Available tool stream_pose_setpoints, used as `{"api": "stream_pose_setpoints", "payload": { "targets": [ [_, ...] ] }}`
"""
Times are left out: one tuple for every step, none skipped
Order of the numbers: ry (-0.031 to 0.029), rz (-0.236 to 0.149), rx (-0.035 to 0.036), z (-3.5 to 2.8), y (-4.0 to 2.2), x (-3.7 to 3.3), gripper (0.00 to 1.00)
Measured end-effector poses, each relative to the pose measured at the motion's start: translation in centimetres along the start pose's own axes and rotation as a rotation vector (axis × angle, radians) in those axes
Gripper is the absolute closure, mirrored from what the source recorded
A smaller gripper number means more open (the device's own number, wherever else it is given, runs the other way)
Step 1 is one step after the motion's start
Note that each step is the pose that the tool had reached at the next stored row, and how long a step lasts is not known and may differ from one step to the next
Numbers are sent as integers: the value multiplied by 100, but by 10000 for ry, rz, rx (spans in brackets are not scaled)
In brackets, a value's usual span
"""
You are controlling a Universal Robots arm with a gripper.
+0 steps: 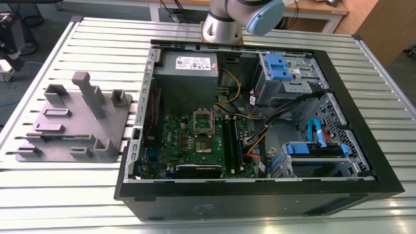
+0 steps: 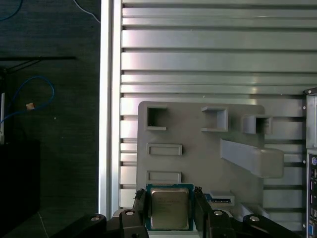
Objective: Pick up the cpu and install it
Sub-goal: 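Pick up the cpu and move it towards the insertion slot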
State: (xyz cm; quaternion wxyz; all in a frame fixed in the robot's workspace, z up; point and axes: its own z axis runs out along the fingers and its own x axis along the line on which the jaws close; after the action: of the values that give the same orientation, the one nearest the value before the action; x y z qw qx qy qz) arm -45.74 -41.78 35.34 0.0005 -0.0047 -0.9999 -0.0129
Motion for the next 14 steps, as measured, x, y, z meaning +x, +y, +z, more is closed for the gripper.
{"api": "stream_pose_setpoints", "payload": {
  "targets": [
    [0,0,0,-2,0,0,53],
    [0,0,0,-4,0,0,53],
    [0,0,0,-6,0,0,53],
    [-1,0,0,-8,0,0,53],
    [-1,0,0,-10,0,0,53],
    [0,0,0,-12,0,0,53],
    [-1,0,0,-14,0,0,53],
    [-1,0,-1,-15,0,0,53],
    [-1,0,0,-17,0,0,53],
    [0,0,0,-19,0,0,53],
    [0,0,0,-21,1,0,53],
    [0,0,0,-23,1,0,53],
    [0,0,0,-26,1,0,53],
    [0,-1,0,-30,1,0,53]
  ]
}}
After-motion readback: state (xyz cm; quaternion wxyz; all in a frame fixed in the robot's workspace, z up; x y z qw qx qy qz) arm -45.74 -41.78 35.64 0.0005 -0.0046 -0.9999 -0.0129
